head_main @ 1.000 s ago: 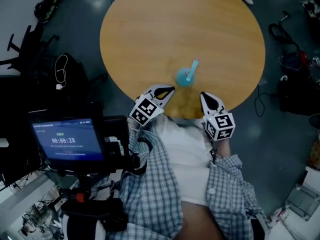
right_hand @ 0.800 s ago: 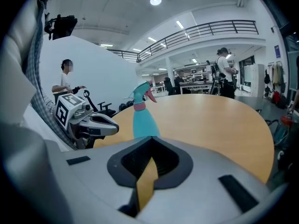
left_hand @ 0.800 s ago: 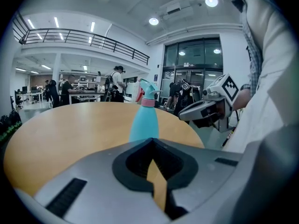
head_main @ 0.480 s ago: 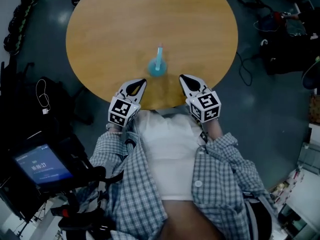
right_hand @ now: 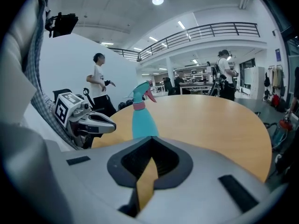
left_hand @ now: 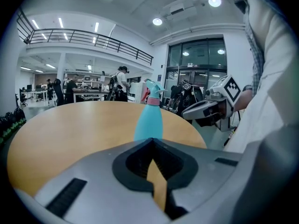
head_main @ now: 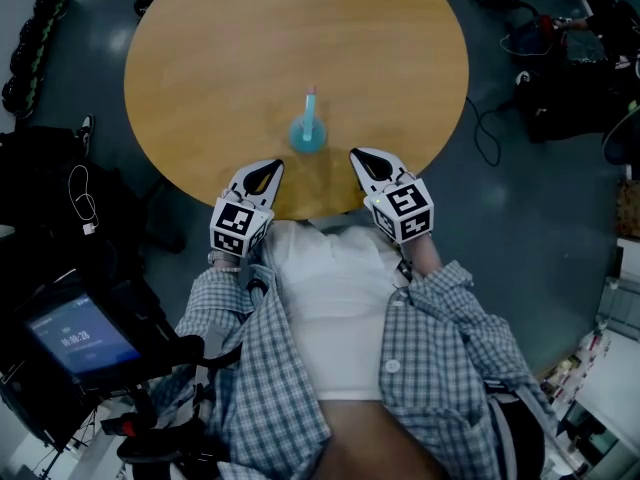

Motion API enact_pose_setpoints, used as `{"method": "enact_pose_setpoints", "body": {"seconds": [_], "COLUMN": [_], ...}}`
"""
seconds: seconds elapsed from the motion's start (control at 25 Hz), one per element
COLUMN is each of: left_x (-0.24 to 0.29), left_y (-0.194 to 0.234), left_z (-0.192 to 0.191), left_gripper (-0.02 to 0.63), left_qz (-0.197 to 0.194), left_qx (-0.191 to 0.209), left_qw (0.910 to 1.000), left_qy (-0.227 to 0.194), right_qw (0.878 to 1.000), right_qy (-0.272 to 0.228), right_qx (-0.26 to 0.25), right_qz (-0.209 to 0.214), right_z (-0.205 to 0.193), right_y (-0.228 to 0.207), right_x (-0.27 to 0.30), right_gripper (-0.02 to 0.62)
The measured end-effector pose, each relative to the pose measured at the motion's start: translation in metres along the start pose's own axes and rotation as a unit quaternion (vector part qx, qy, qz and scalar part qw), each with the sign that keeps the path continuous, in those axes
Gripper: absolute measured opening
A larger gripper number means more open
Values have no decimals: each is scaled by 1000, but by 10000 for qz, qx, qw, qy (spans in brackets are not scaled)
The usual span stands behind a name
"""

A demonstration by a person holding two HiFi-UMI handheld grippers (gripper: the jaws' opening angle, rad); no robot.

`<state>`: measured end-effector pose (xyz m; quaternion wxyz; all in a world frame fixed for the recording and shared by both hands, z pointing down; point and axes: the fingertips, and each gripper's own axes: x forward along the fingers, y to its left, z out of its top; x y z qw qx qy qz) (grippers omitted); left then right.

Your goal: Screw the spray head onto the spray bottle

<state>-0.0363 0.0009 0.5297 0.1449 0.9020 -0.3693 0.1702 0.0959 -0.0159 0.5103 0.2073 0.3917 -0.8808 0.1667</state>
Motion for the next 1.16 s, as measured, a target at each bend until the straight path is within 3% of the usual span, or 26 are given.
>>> {"method": "enact_pose_setpoints", "body": {"seconds": [1.16], "left_x": [-1], "left_y": [-2], "left_z": [-7], "left_gripper": [5], "left_qz": [-8], "left_qx": [-55], "left_qw": [10000], "left_qy": [39], "right_qw": [9997], "right_qy": [131], "right_qx": [-138], "right_qz": [154], "right_z": [-7], "right_y": [8], "right_x": [6], "right_gripper": [-6]}}
